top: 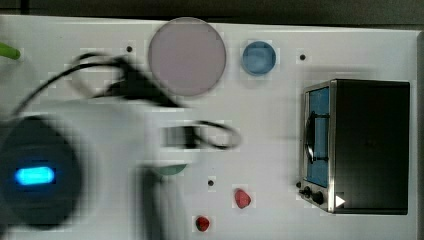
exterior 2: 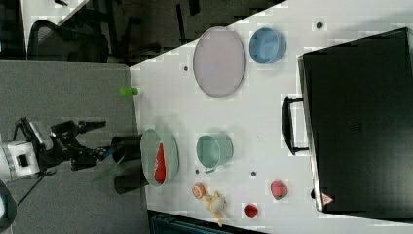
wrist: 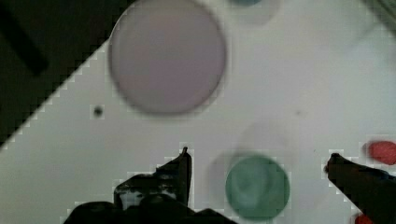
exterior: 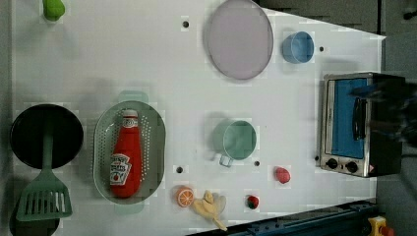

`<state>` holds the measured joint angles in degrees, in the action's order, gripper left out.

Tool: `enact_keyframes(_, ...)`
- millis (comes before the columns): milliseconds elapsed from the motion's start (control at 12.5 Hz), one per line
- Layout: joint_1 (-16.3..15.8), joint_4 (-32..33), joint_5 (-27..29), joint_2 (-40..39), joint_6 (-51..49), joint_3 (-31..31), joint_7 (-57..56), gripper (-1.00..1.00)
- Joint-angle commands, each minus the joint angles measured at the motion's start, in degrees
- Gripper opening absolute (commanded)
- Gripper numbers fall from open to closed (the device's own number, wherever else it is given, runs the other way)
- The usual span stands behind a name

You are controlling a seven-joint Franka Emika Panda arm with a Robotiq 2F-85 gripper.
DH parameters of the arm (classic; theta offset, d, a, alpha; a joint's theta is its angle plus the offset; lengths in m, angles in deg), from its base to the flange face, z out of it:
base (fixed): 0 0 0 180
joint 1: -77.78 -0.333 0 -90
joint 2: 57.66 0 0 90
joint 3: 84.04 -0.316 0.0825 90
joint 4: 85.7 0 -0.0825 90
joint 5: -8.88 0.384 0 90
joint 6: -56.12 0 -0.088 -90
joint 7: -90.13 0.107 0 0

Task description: Pick Ketchup from the table and place it in strainer.

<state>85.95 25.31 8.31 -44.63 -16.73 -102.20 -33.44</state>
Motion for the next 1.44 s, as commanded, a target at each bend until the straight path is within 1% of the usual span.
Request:
enact_keyframes(80,2.3,2.5,0.1,-0.9,-2.5,6.0,-2.5,1.00)
enact_keyframes(240,2.3,2.6,0.1,0.3,-5.8,8.1,-2.5,1.00)
enact_keyframes(400,2.3,2.4,0.5,1.1,-8.4,8.7,-2.5,1.00)
enact_keyframes(1440,2.3,2.8,0.5,1.3,-8.3,8.8,-2.5,1.00)
